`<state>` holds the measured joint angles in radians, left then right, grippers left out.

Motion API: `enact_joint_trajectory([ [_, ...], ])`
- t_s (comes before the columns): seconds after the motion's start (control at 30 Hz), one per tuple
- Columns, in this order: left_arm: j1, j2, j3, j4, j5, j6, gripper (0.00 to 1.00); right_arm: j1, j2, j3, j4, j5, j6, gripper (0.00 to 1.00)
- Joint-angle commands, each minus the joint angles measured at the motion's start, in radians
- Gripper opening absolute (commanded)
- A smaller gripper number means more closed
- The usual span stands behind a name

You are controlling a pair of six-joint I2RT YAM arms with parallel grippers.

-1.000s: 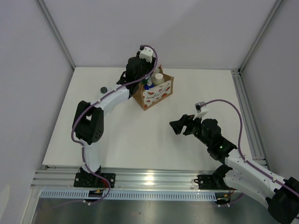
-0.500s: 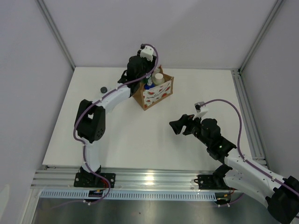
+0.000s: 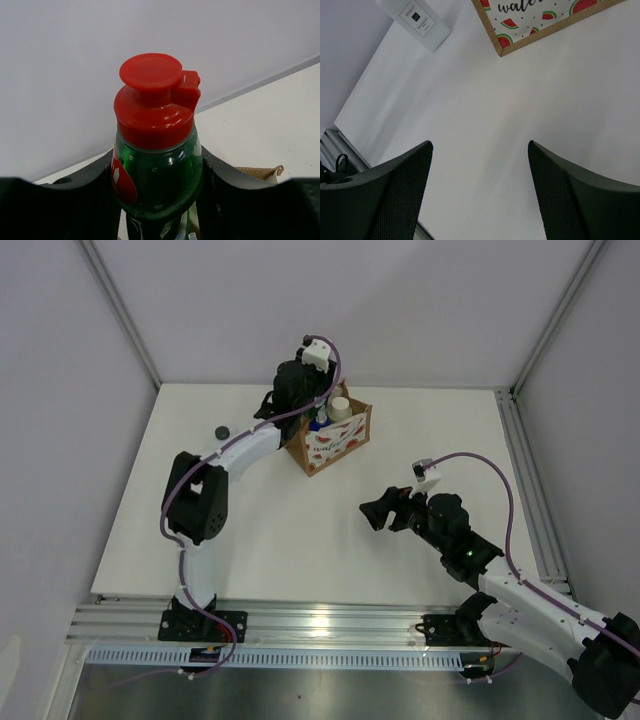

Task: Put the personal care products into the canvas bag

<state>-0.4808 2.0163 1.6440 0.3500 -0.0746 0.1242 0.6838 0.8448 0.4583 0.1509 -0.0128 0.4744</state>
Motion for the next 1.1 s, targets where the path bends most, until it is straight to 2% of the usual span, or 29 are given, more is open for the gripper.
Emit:
enact_joint_trajectory([
  [0.0,0.01,0.004,0.068,0.116,0.007,0.032,0.01,0.006,-0.01,0.028,0.038,-0.003,0.0,0.8],
  [0.3,0.01,0.038,0.103,0.104,0.004,0.02,0.01,0.011,0.002,0.028,0.042,-0.003,-0.002,0.8],
  [0.67,0.021,0.016,0.027,0.146,-0.065,0.1,0.01,0.014,0.0,0.029,0.041,0.001,-0.005,0.8],
  [0.9,0.025,0.079,0.154,0.064,-0.053,0.08,0.01,0.014,0.002,0.031,0.042,0.004,-0.006,0.8],
  [1.07,0.027,0.091,0.16,0.083,-0.016,0.029,0.01,0.016,0.011,0.031,0.047,0.002,-0.006,0.8],
])
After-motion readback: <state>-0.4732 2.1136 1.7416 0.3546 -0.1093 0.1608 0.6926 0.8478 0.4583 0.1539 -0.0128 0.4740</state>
